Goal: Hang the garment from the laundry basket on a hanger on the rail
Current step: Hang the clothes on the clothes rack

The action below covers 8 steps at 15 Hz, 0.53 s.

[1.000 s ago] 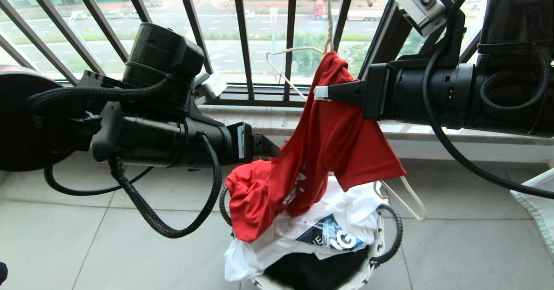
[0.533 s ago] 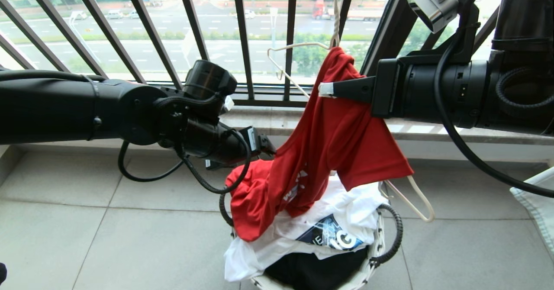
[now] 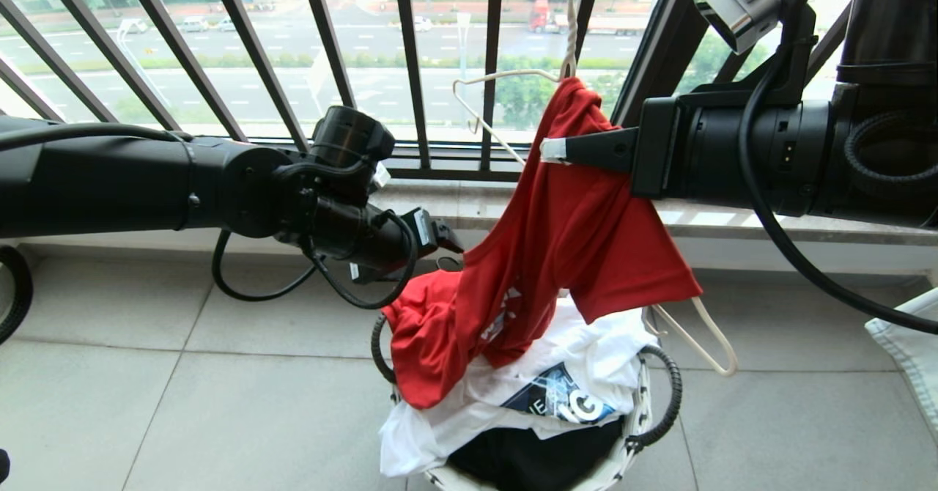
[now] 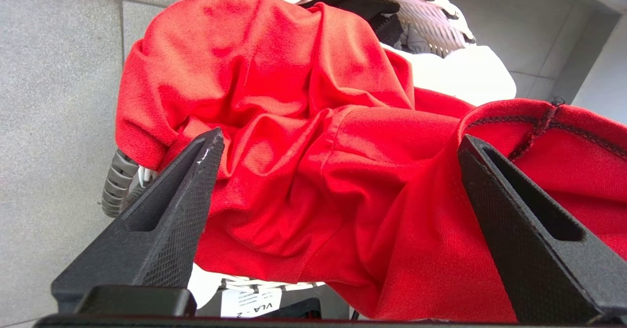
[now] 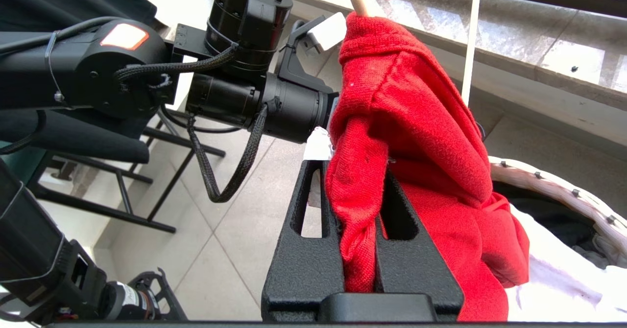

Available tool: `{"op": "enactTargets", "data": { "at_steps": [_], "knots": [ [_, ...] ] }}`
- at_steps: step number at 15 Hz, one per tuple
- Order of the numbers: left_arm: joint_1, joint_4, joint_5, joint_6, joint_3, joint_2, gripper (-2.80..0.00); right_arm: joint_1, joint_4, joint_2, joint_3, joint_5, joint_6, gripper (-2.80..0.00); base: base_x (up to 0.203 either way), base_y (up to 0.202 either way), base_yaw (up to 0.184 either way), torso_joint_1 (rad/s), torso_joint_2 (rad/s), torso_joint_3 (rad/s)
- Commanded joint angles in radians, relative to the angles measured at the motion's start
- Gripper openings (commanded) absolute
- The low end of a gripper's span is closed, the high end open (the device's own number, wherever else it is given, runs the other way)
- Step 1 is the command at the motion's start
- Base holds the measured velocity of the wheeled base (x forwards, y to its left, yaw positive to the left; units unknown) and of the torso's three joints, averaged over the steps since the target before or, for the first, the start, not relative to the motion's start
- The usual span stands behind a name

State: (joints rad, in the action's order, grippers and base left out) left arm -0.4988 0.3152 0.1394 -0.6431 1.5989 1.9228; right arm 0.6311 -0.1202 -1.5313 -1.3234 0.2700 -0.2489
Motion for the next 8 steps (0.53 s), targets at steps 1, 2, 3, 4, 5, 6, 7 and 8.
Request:
{"op": "enactTargets", "data": {
  "at_steps": [1,2,3,4,5,6,7,8],
  "knots": [
    [0.007,-0.049,0.004,-0.016,0.006,-0.007,0.0,0.001,-0.001,-0.001,0.001,0.003,-0.001,-2.8,0.0,0.0,0.0,0.0,0.0,0.0],
    [0.008,-0.069,0.006,-0.023,0.0,-0.017,0.0,0.001,-0.001,-0.001,0.001,0.003,-0.001,-2.8,0.0,0.0,0.0,0.0,0.0,0.0],
    [0.008,-0.071,0.008,-0.024,-0.002,-0.021,0.0,0.001,-0.001,-0.001,0.001,0.003,-0.001,-2.8,0.0,0.0,0.0,0.0,0.0,0.0],
    [0.006,-0.073,0.008,-0.024,-0.004,-0.017,0.0,0.001,-0.001,-0.001,0.001,0.003,-0.001,-2.8,0.0,0.0,0.0,0.0,0.0,0.0],
    [0.006,-0.073,0.008,-0.024,-0.002,-0.011,0.0,0.002,-0.001,-0.001,0.002,0.004,-0.001,-2.8,0.0,0.0,0.0,0.0,0.0,0.0],
    [0.006,-0.073,0.009,-0.024,-0.004,-0.009,0.0,0.002,-0.001,0.0,0.003,0.005,-0.001,-2.8,0.0,0.0,0.0,0.0,0.0,0.0],
    [0.005,-0.073,0.024,-0.023,-0.003,-0.002,0.0,0.004,-0.001,0.0,0.003,0.006,-0.001,-2.8,0.0,0.0,0.0,0.0,0.0,0.0],
    [0.005,-0.073,0.056,-0.023,0.001,0.003,0.0,0.006,-0.001,0.0,0.003,0.008,-0.001,-2.8,0.0,0.0,0.0,0.0,0.0,0.0]
  ]
}}
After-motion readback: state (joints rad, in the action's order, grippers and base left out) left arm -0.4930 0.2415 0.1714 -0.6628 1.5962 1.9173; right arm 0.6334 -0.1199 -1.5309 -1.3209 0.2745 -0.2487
